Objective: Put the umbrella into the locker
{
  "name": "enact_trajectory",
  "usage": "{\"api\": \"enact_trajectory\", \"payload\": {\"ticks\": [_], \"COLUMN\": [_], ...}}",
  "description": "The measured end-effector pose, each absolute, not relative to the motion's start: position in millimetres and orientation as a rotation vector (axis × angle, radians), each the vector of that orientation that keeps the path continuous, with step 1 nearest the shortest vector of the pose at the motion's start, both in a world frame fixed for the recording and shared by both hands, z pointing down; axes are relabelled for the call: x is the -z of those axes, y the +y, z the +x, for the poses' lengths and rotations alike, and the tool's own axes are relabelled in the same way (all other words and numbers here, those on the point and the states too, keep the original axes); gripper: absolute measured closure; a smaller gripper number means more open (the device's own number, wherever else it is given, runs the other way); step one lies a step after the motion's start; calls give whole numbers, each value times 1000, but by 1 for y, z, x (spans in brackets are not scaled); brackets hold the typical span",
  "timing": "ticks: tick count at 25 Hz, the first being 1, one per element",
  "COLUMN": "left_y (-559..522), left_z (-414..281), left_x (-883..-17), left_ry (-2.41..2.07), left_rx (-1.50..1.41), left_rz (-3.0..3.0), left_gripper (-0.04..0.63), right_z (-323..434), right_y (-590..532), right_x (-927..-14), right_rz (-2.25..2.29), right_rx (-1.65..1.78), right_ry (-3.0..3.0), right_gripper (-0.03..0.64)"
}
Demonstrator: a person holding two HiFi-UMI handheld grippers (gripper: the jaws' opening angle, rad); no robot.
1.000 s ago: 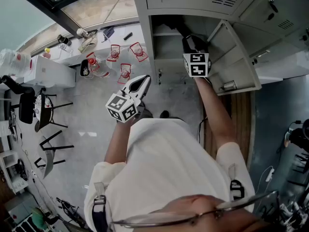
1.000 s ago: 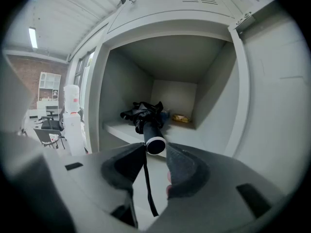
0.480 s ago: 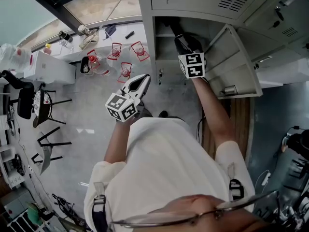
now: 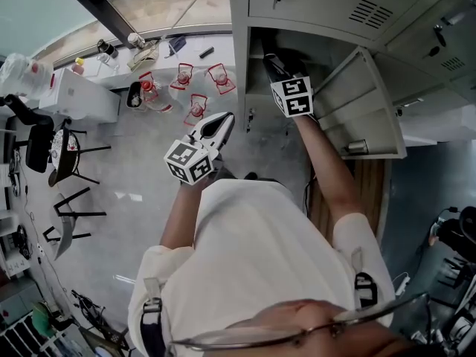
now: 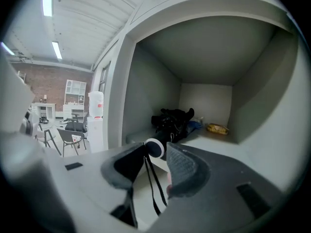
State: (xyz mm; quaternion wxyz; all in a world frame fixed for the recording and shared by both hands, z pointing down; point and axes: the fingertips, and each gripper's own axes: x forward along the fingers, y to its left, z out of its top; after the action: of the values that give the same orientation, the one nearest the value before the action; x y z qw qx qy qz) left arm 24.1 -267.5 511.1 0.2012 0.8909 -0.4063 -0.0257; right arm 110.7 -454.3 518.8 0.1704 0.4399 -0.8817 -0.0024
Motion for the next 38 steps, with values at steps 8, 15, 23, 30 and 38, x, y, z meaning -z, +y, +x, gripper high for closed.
{"api": "enact_trajectory", "payload": {"ticks": [8, 15, 23, 30, 38], "left_y": [-264, -261, -250, -221, -178], "left_z": [17, 13, 5, -14, -36], "left_x": [-509, -509, -511, -506, -497], "left_ry": [-1169, -1150, -1093, -1066, -1035], "left_rx": [60, 25, 13, 1, 17], "left_rz": [2470, 2468, 2495, 2520, 2544], "left_gripper": [591, 591, 591, 591, 591], "right_z": [111, 115, 130, 131, 121], "right_y": [-452, -435, -406, -363, -306], "right_x": [-519, -513, -514, -506, -496], "right_rz": [1245, 1280, 1371, 1452, 1526], "right_rx": [-10, -51, -71, -80, -86], "right_ry": [-2515, -2531, -2479, -2435, -2392], "right_gripper": [471, 479, 514, 540, 580]}}
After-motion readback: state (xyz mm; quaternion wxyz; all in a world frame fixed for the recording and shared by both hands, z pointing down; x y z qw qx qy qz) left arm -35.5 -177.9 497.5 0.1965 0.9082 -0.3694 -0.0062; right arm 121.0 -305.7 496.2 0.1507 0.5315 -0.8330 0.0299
